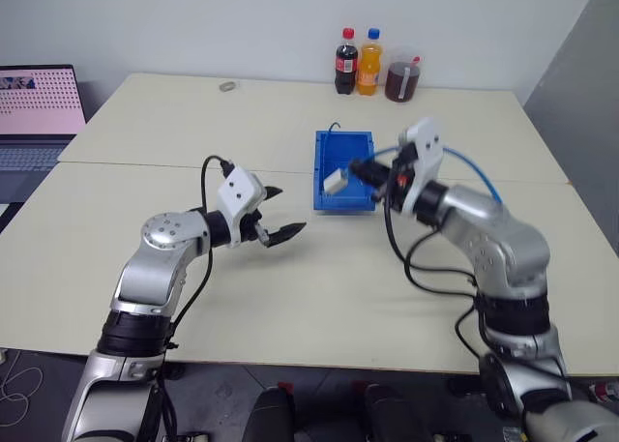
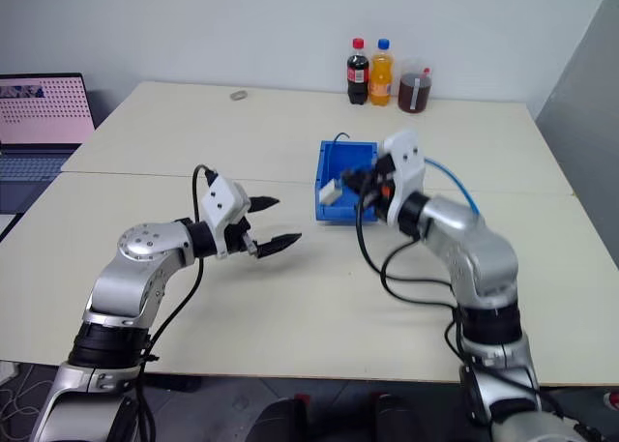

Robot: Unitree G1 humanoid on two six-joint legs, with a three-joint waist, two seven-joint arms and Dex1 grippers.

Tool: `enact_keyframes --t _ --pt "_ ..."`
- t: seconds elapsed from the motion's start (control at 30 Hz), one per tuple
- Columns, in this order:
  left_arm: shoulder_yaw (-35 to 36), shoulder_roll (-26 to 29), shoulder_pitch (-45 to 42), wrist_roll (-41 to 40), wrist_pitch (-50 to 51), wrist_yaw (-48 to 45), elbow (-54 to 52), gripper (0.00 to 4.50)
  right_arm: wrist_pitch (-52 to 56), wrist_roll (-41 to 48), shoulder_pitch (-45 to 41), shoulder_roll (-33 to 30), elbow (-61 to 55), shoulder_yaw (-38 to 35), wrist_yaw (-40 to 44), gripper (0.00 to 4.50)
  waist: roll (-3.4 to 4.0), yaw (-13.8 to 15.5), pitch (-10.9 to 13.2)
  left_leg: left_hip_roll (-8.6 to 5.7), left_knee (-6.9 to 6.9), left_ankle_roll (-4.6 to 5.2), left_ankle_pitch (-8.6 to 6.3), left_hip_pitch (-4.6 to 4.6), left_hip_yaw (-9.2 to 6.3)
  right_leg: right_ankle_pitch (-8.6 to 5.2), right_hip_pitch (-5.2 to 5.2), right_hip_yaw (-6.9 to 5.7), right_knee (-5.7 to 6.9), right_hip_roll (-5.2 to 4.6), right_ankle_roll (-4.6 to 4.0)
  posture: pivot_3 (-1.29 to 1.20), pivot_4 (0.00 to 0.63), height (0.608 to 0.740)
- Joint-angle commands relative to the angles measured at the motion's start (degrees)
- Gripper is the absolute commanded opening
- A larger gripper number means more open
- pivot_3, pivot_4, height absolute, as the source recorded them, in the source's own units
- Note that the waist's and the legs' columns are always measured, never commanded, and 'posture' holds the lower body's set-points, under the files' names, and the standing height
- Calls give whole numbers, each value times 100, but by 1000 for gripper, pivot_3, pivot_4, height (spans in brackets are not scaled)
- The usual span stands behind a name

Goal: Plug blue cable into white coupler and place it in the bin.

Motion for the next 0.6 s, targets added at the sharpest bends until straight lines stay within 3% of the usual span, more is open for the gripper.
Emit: enact_keyframes --t 0.03,0.13,0.2,0.33,0.47,0.5,0.57,0.6 --pt "-22 -45 -199 -60 174 170 -194 4471 -942 -446 -736 -55 1586 66 52 0 -1 -3 1 -2 -3 0 0 -1 6 6 -5 5 0 -1 -9 0 150 740" --pt "-99 -87 -311 -32 161 211 -115 4471 -1533 -767 -1395 -90 3023 188 216 0 -5 -3 3 -4 -20 -1 1 -3 31 16 -26 27 0 -4 -27 0 150 740" --pt "-145 -101 -366 -38 148 209 -89 4500 -1722 -909 -1787 -179 3834 277 469 661 -5 -2 4 -2 -26 -2 1 -4 41 17 -29 30 0 -7 -28 0 150 740" --pt "-187 -89 -437 -31 91 216 -16 4500 -1981 -1230 -2309 -563 4809 520 1137 1575 -4 10 6 -2 -39 -3 1 -5 63 16 -37 38 -5 -12 -32 0 150 740" --pt "-80 3 -433 -84 94 194 116 4500 -1704 -1393 -2328 -1297 4500 860 2347 2740 -4 35 8 -1 -41 -8 -2 -8 86 15 -37 36 -7 -21 -34 0 150 740" --pt "-51 21 -432 -95 84 193 156 4500 -1608 -1392 -2248 -1426 4345 926 2555 2855 -3 36 8 -2 -41 -8 -3 -9 85 15 -37 36 -8 -23 -34 0 150 740" --pt "108 120 -416 -211 98 113 321 4500 -1259 -1310 -1683 -1869 3431 1137 3155 3451 -3 8 9 -1 -40 -8 -3 -9 88 15 -38 36 -8 -22 -35 0 150 740" --pt "183 169 -402 -269 120 73 389 4500 -1101 -1263 -1399 -2053 2969 1181 3360 3525 -3 14 8 2 -40 -8 -3 -7 88 14 -37 37 -8 -19 -35 0 150 740"
